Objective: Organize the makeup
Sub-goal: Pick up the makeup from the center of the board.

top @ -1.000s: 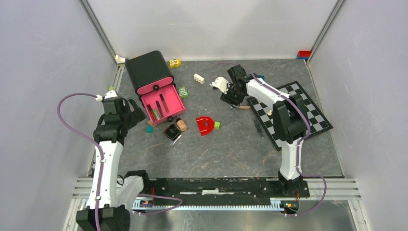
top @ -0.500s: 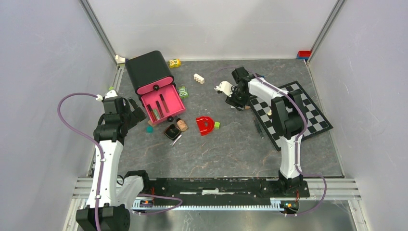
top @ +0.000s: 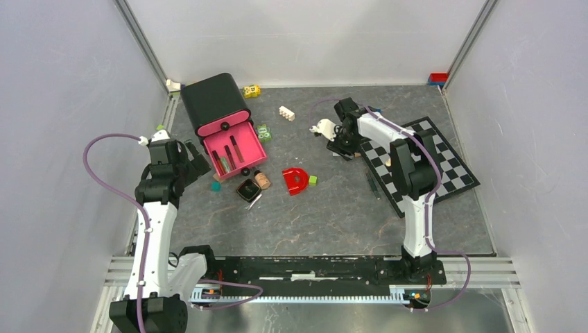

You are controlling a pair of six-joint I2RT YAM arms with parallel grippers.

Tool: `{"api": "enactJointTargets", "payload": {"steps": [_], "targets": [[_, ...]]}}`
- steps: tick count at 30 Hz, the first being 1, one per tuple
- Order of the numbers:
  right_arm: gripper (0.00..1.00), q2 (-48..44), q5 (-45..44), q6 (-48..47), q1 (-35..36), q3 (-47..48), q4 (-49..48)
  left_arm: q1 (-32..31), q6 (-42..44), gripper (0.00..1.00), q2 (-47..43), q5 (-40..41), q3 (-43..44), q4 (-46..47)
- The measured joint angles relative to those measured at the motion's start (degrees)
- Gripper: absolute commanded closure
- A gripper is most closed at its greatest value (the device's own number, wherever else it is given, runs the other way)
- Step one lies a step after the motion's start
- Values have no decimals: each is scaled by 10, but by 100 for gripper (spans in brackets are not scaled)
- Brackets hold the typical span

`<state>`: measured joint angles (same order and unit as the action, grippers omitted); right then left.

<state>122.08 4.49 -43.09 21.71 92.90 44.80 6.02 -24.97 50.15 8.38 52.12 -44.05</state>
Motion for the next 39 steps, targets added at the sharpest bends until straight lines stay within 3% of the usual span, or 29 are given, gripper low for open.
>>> {"api": "enactJointTargets", "payload": {"steps": [14, 19, 30, 39], "targets": [[80, 15, 20, 30, 0, 24, 28, 0, 0, 0, 0, 0, 0, 0], [100, 15, 24, 59, 12, 25, 21, 0, 0, 0, 0, 0, 0, 0], [100, 5, 52, 281, 77, 52, -60, 0, 0, 0, 0, 0, 0, 0], [100, -69, 109, 563, 141, 21, -253, 0, 0, 0, 0, 0, 0, 0]]}}
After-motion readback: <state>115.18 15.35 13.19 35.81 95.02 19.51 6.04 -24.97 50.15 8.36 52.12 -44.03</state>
